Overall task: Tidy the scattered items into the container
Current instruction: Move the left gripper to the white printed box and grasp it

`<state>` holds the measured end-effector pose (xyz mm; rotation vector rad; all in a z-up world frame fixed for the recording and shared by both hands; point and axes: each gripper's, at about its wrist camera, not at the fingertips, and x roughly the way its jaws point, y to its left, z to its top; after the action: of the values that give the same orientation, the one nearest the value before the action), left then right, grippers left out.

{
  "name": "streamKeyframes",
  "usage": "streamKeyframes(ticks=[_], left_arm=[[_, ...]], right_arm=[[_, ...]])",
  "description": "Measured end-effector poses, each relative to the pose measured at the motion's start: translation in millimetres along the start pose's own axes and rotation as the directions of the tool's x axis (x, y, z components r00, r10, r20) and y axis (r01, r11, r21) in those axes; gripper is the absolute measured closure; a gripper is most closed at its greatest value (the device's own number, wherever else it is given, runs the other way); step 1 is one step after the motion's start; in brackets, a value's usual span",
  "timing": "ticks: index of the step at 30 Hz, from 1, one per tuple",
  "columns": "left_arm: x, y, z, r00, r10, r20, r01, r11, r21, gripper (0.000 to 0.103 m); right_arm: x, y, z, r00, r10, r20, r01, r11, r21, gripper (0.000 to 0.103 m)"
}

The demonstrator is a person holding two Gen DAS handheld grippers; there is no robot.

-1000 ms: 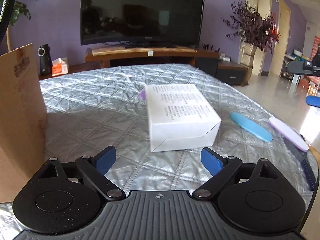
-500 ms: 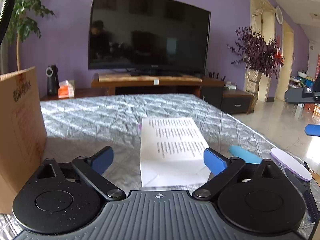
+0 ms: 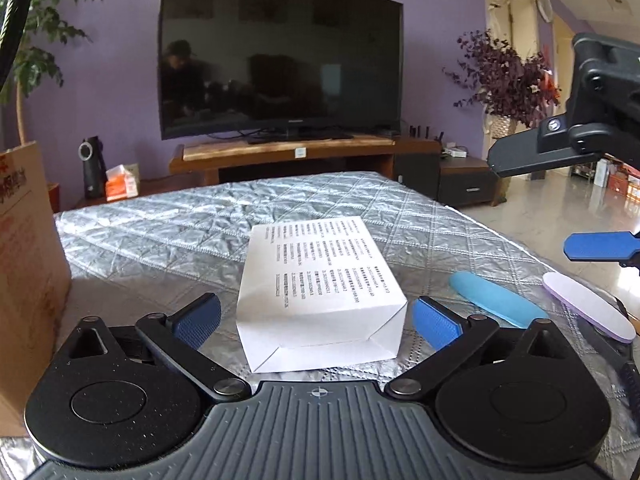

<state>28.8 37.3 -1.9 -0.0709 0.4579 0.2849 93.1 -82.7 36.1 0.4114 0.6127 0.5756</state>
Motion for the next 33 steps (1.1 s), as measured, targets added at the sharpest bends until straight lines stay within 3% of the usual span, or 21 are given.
streamKeyframes(ticks=[8,24,29,33], left_arm=[[10,-3,3,1.000,-0.004,-0.017,0.003,1.000,-0.031,0.000],[38,9,8,0.989,-0.031,-0.142,0.013,0.991,-0.130,0.000],[44,11,10,0.985,-0.044,-0.164,0.022,0.990,-0.137,0.001],[38,11,9,0.989,-0.002,-0.149,-0.013,0.995,-0.099,0.004]], right_arm=[[1,5,-4,1.000,-0.002,-0.003,0.002,1.000,-0.006,0.001],[7,10,-5,1.000,-0.001,-0.005,0.001,1.000,-0.013,0.001],[8,12,-5,1.000,-0.003,-0.007,0.002,1.000,-0.016,0.001],[7,9,-5,1.000,-0.009,-0.002,0.008,1.000,-0.014,0.001]])
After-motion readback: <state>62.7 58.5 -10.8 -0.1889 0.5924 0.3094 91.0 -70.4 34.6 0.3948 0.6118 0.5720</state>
